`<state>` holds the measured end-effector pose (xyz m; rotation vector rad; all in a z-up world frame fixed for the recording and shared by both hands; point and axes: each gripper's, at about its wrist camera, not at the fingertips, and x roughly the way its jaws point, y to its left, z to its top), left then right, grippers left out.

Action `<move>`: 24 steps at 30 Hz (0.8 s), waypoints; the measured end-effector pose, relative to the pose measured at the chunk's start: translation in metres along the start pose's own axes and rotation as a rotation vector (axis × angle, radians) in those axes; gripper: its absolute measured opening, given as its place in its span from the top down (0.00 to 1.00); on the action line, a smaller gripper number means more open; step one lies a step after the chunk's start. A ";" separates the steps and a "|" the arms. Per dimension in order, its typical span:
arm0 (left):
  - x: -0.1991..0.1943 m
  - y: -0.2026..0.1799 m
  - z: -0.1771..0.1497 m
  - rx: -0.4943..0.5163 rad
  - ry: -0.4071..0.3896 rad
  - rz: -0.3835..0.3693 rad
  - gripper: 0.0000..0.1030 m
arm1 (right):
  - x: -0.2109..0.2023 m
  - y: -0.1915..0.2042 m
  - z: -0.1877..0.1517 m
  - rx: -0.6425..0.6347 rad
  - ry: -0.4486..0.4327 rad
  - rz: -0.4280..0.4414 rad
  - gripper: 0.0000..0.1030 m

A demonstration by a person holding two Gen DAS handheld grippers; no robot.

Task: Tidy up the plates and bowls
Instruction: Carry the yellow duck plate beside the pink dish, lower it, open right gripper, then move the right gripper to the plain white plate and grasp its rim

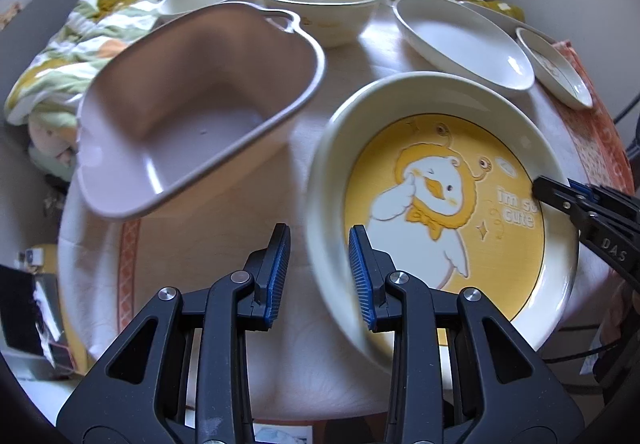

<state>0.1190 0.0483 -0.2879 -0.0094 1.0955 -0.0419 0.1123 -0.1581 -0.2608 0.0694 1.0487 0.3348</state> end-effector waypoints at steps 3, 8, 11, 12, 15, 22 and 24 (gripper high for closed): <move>-0.009 0.001 -0.003 -0.008 0.013 0.010 0.73 | -0.006 -0.003 0.001 0.021 0.027 0.011 0.85; -0.033 -0.008 -0.006 0.024 0.012 0.044 0.72 | -0.029 -0.001 0.007 0.002 0.010 -0.062 0.76; -0.054 -0.008 -0.001 0.005 -0.016 -0.022 0.23 | -0.048 -0.008 0.011 0.031 -0.023 -0.079 0.38; -0.069 -0.009 0.002 0.006 -0.058 -0.041 0.05 | -0.058 -0.010 0.013 0.043 -0.041 -0.076 0.18; -0.106 -0.015 0.017 0.039 -0.168 -0.049 0.00 | -0.088 -0.012 0.020 0.038 -0.113 -0.093 0.07; -0.141 -0.023 0.065 0.024 -0.230 -0.151 0.00 | -0.152 -0.024 0.058 0.027 -0.286 -0.041 0.01; -0.146 -0.029 0.078 0.011 -0.238 -0.162 0.00 | -0.167 -0.028 0.075 0.008 -0.311 -0.052 0.01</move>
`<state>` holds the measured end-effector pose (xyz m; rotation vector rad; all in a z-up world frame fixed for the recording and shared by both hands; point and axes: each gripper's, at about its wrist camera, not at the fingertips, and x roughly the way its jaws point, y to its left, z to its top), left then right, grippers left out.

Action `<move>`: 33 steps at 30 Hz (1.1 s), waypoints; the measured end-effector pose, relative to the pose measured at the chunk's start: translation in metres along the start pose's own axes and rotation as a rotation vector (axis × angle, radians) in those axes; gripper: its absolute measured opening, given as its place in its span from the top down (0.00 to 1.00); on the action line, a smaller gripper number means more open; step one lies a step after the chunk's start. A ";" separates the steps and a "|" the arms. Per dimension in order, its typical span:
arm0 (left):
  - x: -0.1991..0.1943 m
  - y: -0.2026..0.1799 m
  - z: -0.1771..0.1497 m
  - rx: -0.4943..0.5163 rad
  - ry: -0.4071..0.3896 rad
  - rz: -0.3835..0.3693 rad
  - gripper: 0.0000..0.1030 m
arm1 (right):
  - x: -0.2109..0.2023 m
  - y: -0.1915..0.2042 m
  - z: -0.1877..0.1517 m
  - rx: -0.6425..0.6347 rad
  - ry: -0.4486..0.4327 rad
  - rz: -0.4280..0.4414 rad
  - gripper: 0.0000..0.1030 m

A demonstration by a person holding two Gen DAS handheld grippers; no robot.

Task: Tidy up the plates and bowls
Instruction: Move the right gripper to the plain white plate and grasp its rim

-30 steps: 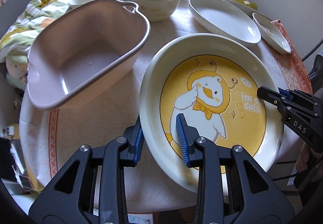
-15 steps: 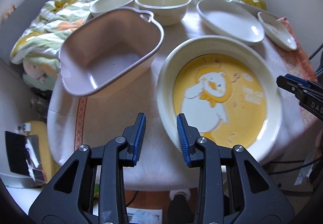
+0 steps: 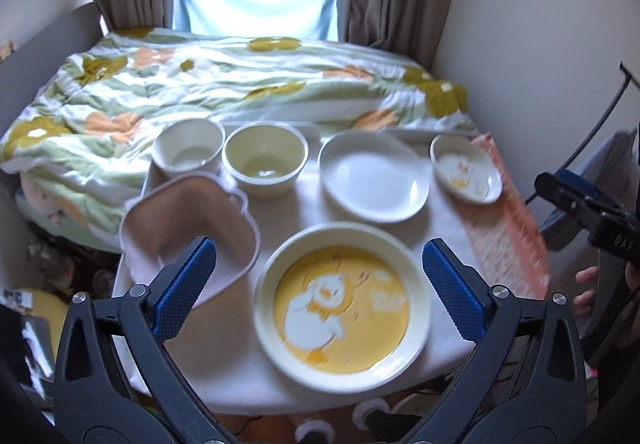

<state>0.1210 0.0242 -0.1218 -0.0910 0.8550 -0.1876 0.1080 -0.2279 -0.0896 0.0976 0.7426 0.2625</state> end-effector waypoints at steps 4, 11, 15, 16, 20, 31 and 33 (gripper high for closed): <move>0.008 -0.014 0.017 -0.024 0.006 -0.012 0.00 | 0.004 -0.008 0.033 -0.077 0.031 -0.007 0.01; 0.051 -0.024 0.034 -0.173 0.038 -0.013 0.00 | 0.048 -0.039 0.073 -0.155 0.096 0.021 0.01; 0.091 -0.032 0.042 -0.272 0.079 0.018 0.00 | 0.102 -0.061 0.090 -0.205 0.202 0.111 0.01; 0.102 -0.034 0.043 -0.294 0.092 0.028 0.00 | 0.115 -0.065 0.093 -0.212 0.224 0.135 0.01; 0.147 -0.037 0.043 -0.372 0.140 0.070 0.01 | 0.179 -0.087 0.093 -0.216 0.342 0.251 0.05; 0.231 -0.031 0.029 -0.451 0.312 0.150 0.35 | 0.279 -0.079 0.056 -0.341 0.567 0.386 0.45; 0.238 -0.030 0.025 -0.453 0.326 0.156 0.35 | 0.287 -0.077 0.052 -0.350 0.586 0.396 0.51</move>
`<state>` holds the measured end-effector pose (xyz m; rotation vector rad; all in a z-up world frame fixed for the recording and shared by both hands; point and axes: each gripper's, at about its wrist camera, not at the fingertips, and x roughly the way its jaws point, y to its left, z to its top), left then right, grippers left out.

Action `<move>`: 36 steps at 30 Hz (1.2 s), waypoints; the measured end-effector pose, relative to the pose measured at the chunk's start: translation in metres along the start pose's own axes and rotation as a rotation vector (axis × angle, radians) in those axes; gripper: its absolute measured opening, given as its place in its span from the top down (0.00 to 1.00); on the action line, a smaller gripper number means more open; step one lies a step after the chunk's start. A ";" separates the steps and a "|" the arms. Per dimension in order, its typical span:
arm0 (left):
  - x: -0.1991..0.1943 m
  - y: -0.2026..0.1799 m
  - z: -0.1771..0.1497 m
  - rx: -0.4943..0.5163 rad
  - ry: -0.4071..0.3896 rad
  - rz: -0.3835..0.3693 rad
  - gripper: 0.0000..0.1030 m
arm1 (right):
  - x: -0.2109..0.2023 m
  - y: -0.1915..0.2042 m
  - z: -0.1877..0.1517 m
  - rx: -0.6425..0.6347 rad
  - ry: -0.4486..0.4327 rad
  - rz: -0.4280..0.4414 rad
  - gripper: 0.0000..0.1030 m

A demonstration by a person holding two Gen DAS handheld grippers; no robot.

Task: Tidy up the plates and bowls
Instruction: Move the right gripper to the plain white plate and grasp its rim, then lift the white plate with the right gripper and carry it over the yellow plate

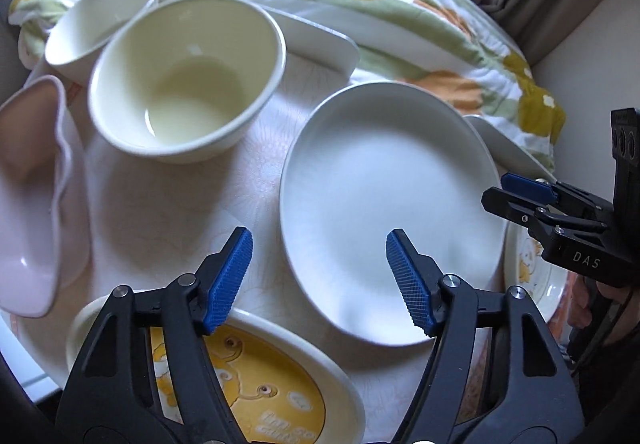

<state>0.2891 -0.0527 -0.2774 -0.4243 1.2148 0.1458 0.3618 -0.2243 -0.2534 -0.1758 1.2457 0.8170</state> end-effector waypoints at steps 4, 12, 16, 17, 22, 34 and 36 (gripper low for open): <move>0.012 0.000 -0.002 0.002 0.023 0.023 0.52 | 0.012 -0.001 0.002 -0.027 0.033 0.016 0.59; 0.022 -0.001 0.001 0.012 0.041 0.046 0.67 | 0.022 0.001 0.000 -0.062 0.062 0.019 0.81; 0.025 -0.006 0.003 0.010 0.035 0.052 0.71 | 0.023 -0.001 0.000 -0.062 0.059 0.022 0.83; 0.025 -0.007 0.004 0.011 0.034 0.054 0.71 | 0.022 -0.001 0.000 -0.061 0.057 0.023 0.83; 0.022 -0.016 0.006 0.061 0.035 0.094 0.71 | 0.023 0.001 0.000 -0.075 0.057 0.010 0.83; 0.003 -0.021 0.005 0.074 0.000 0.095 0.71 | 0.012 0.002 0.000 -0.074 0.038 0.001 0.83; -0.003 -0.023 0.005 0.075 -0.009 0.094 0.71 | 0.007 0.004 0.001 -0.075 0.034 -0.002 0.83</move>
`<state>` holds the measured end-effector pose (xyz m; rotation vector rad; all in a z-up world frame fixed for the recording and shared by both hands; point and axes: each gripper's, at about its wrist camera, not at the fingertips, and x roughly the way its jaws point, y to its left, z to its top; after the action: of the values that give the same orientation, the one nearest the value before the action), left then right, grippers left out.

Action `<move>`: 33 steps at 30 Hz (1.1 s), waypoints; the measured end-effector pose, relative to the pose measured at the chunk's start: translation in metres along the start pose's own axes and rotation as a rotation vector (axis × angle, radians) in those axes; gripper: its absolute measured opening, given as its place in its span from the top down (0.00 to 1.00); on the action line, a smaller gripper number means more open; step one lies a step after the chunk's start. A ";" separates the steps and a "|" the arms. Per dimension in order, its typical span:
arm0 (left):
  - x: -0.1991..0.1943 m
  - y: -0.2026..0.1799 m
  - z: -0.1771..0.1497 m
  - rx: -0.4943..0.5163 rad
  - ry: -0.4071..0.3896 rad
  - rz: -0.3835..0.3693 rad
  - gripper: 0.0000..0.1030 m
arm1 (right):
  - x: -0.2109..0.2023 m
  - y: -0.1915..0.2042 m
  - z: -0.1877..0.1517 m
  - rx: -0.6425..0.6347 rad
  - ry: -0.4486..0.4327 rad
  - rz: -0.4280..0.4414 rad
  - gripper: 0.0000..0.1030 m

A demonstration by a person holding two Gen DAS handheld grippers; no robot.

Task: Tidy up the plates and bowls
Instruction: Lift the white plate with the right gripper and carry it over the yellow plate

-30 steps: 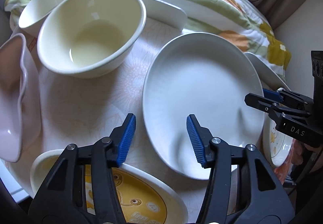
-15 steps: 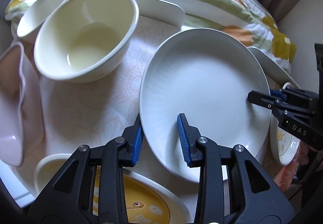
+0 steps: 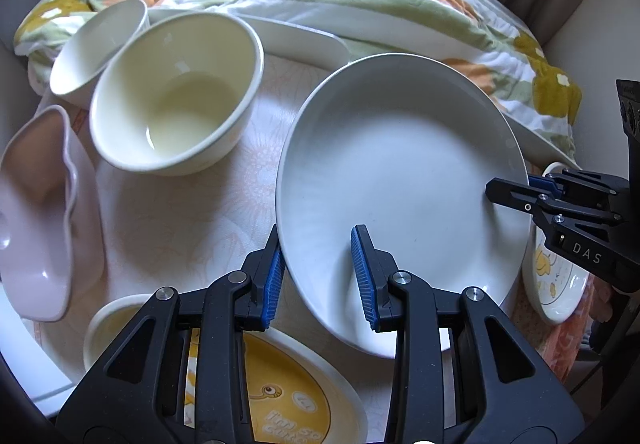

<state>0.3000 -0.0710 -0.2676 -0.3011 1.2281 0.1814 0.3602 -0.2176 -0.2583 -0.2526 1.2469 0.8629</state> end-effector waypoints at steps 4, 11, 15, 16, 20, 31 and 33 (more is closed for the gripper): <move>-0.013 -0.001 0.000 0.007 -0.020 -0.005 0.71 | -0.012 0.006 0.001 -0.005 -0.018 -0.013 0.83; -0.051 0.003 -0.006 0.044 -0.072 -0.020 0.71 | -0.043 0.025 -0.001 -0.005 -0.062 -0.038 0.83; -0.075 0.012 -0.016 0.097 -0.092 -0.044 0.71 | -0.062 0.046 -0.011 0.053 -0.091 -0.065 0.83; -0.080 0.016 -0.020 0.113 -0.095 -0.046 0.71 | -0.066 0.052 -0.015 0.063 -0.100 -0.069 0.83; -0.101 0.035 -0.038 0.179 -0.094 -0.065 0.71 | -0.076 0.083 -0.034 0.127 -0.131 -0.088 0.83; -0.100 0.112 -0.088 0.363 -0.009 -0.160 0.71 | -0.047 0.179 -0.102 0.407 -0.130 -0.138 0.83; -0.095 0.120 -0.094 0.379 0.009 -0.170 0.71 | -0.039 0.190 -0.109 0.443 -0.124 -0.151 0.83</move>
<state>0.1492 0.0144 -0.2222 -0.0751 1.2119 -0.1995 0.1481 -0.1732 -0.2079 0.0613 1.2511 0.4493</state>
